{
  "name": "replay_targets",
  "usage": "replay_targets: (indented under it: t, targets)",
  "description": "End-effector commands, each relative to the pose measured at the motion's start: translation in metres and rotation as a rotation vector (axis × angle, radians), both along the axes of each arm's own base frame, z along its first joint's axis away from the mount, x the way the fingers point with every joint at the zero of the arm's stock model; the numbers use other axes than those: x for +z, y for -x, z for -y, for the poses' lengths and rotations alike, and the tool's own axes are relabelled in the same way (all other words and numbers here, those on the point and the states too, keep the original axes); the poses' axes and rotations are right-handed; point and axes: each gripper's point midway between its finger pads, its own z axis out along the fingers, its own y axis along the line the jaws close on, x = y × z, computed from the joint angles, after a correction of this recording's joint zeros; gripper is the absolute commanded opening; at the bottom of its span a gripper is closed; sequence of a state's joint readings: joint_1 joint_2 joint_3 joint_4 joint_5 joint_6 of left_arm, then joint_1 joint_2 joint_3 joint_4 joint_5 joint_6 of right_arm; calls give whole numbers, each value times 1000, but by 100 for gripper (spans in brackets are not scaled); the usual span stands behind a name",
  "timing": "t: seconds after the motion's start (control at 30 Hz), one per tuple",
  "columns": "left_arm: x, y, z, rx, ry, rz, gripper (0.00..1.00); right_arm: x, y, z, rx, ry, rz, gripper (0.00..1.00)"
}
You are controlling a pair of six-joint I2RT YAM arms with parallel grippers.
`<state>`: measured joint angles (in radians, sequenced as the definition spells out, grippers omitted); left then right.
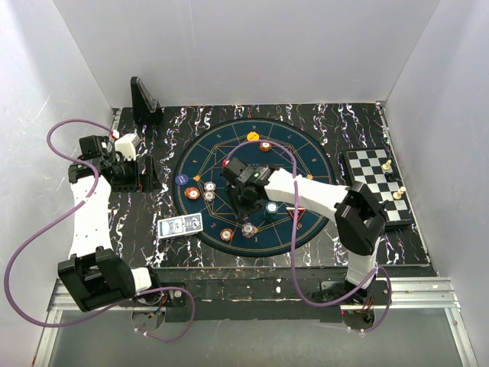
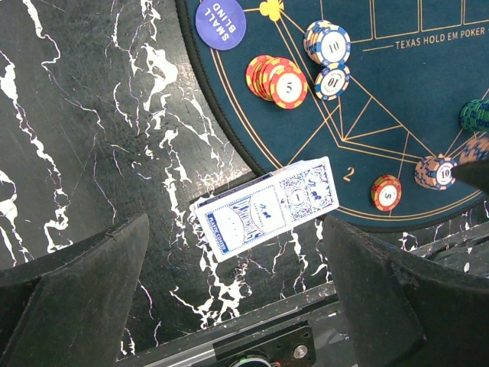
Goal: Distribute texas hold em gaming equipment
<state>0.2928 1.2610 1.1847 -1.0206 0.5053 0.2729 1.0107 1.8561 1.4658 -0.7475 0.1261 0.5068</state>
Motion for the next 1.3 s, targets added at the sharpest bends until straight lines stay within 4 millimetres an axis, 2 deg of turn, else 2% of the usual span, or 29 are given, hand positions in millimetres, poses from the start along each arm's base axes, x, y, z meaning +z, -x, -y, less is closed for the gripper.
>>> replay_targets:
  t: [0.0, 0.1, 0.2, 0.33, 0.43, 0.5, 0.63, 0.8, 1.1, 1.27]
  targets:
    - [15, -3, -4, -3, -26, 49, 98, 50, -44, 2, -43, -93, 86, 1]
    - [15, -5, -6, -1, -35, 49, 98, 62, -84, 8, -101, -130, 102, 1]
    - [13, -8, -6, -2, -32, 44, 98, 65, -136, 17, -163, -140, 138, 1]
    - [9, -12, -7, -6, -25, 32, 98, 53, -204, 30, -237, -83, 179, 1]
    - [6, -15, -8, -6, -20, 20, 98, 38, -243, 44, -305, -62, 175, 1]
    - [6, -18, -9, -12, -20, 19, 98, 28, -262, 45, -339, -86, 172, 1]
    - [6, -21, -8, -23, -14, 19, 98, 6, -279, 43, -352, -116, 156, 1]
    - [2, -26, -7, -32, -2, 13, 98, -12, -283, 32, -349, -154, 121, 1]
    - [-5, -31, -8, -35, 4, -3, 98, -21, -296, 17, -373, -197, 129, 1]
    - [-10, -32, -11, -28, -5, -9, 98, -31, -295, 11, -404, -206, 120, 2]
